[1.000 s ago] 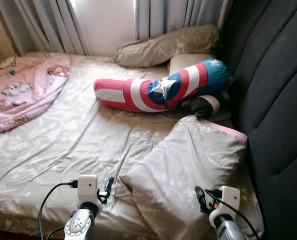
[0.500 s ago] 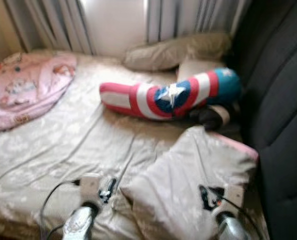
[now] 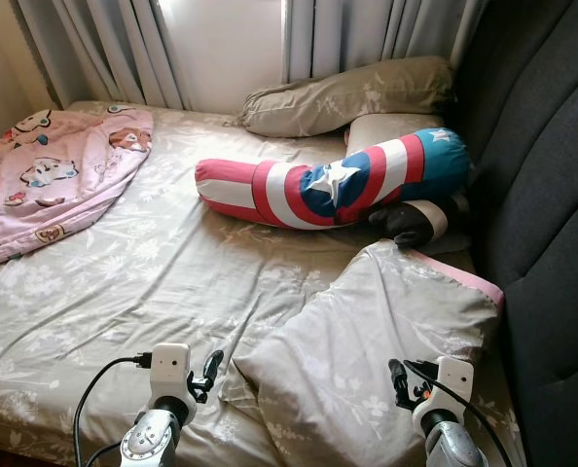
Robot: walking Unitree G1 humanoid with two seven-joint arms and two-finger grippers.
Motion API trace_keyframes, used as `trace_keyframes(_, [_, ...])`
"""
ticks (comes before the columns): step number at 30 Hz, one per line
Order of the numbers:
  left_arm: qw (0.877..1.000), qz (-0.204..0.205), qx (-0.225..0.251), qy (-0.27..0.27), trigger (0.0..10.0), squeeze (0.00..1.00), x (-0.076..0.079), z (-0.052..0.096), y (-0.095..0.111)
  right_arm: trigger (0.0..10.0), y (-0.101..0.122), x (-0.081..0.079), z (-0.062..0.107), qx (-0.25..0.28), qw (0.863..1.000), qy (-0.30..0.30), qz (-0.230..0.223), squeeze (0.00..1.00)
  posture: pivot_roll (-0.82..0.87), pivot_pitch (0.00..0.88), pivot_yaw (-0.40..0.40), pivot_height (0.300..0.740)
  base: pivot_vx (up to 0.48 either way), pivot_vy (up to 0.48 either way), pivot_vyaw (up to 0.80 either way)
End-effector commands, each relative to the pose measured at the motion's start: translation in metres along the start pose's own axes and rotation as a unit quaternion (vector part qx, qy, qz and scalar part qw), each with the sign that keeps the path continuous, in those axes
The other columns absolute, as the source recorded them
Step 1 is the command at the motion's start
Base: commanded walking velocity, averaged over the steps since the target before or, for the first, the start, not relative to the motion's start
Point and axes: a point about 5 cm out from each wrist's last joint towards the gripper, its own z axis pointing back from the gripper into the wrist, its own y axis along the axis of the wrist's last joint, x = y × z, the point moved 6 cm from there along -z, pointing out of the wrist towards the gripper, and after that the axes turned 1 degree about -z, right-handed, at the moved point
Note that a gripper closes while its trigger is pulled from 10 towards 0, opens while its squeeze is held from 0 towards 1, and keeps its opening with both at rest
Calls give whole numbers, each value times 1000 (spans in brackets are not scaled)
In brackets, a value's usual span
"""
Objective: Clean up the room
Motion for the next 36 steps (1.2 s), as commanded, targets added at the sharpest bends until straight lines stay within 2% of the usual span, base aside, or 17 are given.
trace_keyframes(1, [1000, 6, -3, 2, 10000, 0, -1, -1, -1, 10000, -8, 4, 1, -24, 1000, -14, -8, 0, 60, 41, -31, 740, 0, 0, 0])
trace_keyframes(2, [1000, 6, -3, 1, 10000, 0, -1, -1, -1, 10000, -12, 7, 1, -36, 999, -21, 5, 0, 60, 46, -28, 740, 0, 0, 0])
trace_keyframes(6, [1000, 5, -3, -1, 10000, 0, -1, -1, -1, 10000, -15, 5, 1, -49, 999, -17, 11, 0, 64, 48, -26, 740, 0, 0, 0])
trace_keyframes(9, [1000, 6, -4, -2, 10000, 0, -1, -1, -1, 10000, -26, 6, 1, -87, 996, -19, 20, 0, 69, 52, -23, 740, 0, 0, 0])
trace_keyframes(17, [1000, -1, 1, -4, 10000, 0, -4, 0, 3, 10000, -34, 18, 3, -120, 991, -64, -6, 0, 96, 72, -12, 740, 0, 0, 0])
trace_keyframes(20, [1000, -12, 16, 14, 10000, 0, -12, -2, 12, 10000, -33, 20, 3, -120, 990, -69, -9, 0, 104, 85, -3, 740, 0, 0, 0])
trace_keyframes(25, [1000, -22, 16, 11, 10000, 0, -13, -8, 18, 10000, -42, 26, 7, -140, 986, -91, -18, 0, 104, 108, 19, 740, 0, 0, 0])
trace_keyframes(28, [999, -27, 20, 1, 10000, 0, -11, -9, 21, 10000, -46, 29, 10, -140, 984, -105, -33, 0, 106, 126, 36, 740, 0, 0, 0])
trace_keyframes(32, [999, -32, 21, -8, 10000, 0, -11, -5, 21, 10000, -51, 35, 14, -141, 978, -131, -76, 0, 112, 147, 53, 740, 0, 0, 0])
trace_keyframes(36, [999, -36, 23, -11, 10000, 0, -12, -1, 21, 10000, -58, 33, 17, -149, 977, -130, -85, 0, 130, 162, 62, 740, 0, 0, 0])
